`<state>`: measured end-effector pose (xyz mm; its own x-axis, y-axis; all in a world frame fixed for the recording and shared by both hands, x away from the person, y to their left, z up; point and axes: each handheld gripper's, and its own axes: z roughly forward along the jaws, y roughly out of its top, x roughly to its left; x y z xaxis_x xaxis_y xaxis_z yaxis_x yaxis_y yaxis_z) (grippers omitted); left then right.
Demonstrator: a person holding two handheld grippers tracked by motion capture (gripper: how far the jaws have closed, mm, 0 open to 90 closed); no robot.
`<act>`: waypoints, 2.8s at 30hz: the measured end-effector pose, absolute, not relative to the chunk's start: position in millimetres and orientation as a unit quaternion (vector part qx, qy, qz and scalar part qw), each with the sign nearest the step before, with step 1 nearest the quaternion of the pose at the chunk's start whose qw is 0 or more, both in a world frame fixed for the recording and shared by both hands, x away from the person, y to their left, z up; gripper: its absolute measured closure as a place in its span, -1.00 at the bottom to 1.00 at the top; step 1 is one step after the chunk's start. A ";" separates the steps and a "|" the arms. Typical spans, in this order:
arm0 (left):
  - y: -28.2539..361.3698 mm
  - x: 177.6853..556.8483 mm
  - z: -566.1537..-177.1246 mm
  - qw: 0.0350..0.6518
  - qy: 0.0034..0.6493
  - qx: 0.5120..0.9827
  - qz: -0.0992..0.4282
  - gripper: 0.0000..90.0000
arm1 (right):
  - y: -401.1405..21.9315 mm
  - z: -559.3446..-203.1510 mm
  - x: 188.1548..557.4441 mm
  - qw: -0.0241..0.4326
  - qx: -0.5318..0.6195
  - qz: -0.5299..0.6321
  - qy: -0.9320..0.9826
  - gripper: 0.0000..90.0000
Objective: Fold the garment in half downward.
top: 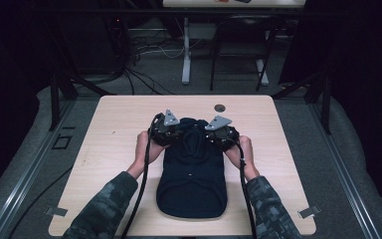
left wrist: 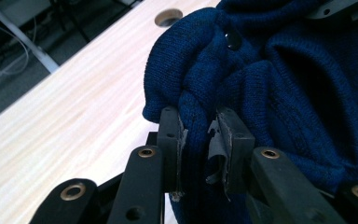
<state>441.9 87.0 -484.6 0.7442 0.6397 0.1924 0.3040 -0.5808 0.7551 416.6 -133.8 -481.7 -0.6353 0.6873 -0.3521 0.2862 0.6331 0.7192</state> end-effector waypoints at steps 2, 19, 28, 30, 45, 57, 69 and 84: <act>86.8 441.4 -481.8 0.369 0.271 0.858 0.234 0.64 | -134.0 -480.6 416.5 0.319 0.285 0.319 0.846 0.70; 81.7 434.0 -466.1 0.373 0.229 0.853 0.284 0.67 | -132.6 -468.1 410.5 0.366 0.256 0.320 0.836 0.72; 87.3 435.0 -464.8 0.383 0.214 0.847 0.299 0.67 | -141.5 -464.6 408.9 0.384 0.250 0.339 0.822 0.73; 86.3 434.0 -463.4 0.385 0.211 0.845 0.305 0.68 | -142.4 -465.1 408.9 0.387 0.250 0.341 0.819 0.73; 83.4 429.6 -443.0 0.428 0.179 0.817 0.342 0.68 | -135.6 -445.1 405.2 0.434 0.227 0.377 0.786 0.74; 89.2 419.5 -464.1 0.438 0.166 0.813 0.347 0.68 | -137.2 -461.5 392.0 0.445 0.206 0.394 0.777 0.74; 91.8 400.1 -496.2 0.432 0.157 0.817 0.348 0.68 | -140.4 -496.6 369.0 0.443 0.174 0.401 0.782 0.74; 91.7 404.5 -498.2 0.423 0.169 0.825 0.334 0.68 | -141.3 -501.1 368.4 0.436 0.166 0.395 0.792 0.74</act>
<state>404.5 91.7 -498.2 0.7197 0.5613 0.4086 -0.0036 -0.5855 0.8106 368.4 -141.3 -501.1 -0.5647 0.6074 -0.5588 -0.0810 0.6330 0.7699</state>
